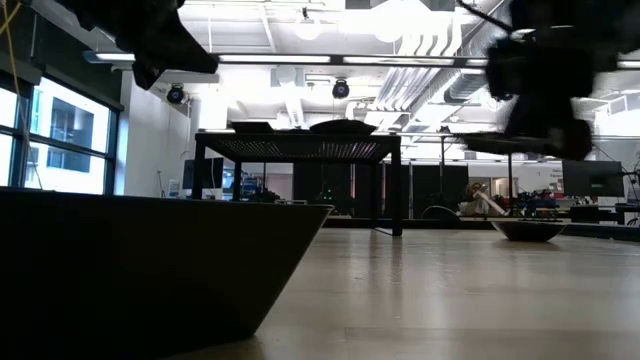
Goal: Pick & Place Mini shaped plates
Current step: Stack the black square plate on top of the black square plate on the shelf
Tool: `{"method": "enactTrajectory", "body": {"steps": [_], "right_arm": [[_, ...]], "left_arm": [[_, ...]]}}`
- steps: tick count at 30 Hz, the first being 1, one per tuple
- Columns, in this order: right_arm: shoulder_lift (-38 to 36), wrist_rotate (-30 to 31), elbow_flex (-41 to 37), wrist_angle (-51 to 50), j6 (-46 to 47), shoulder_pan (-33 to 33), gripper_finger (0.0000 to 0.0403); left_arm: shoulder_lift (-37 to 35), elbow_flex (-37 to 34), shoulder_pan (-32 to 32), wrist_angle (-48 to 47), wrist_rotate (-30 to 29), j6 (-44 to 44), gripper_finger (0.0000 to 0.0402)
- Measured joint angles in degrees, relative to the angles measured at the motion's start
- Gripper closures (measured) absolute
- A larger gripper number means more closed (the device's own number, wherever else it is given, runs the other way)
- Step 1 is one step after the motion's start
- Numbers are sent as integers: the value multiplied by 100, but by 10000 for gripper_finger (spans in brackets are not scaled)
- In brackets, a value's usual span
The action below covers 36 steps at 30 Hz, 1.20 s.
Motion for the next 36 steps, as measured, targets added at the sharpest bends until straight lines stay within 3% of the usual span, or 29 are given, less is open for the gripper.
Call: {"method": "enactTrajectory", "body": {"steps": [7,13,20,28,32,36], "right_arm": [[2133,843,1077,1240,778,-419,401],[3873,997,2339,1378,1095,-510,401],[5222,1113,3633,1521,1446,-613,401],[5845,1268,4193,1514,1831,-622,394],[5805,1134,4206,1412,1663,-721,365],[5558,707,4205,1016,892,-943,326]], "left_arm": [[0,0,0,-43,-266,-2,401],[0,0,0,-157,-417,-62,401],[0,0,0,-320,-446,-332,401],[0,0,0,-910,-436,-893,401],[0,0,0,-1030,-441,-1248,401],[0,0,0,-1143,-446,-1584,401]]}}
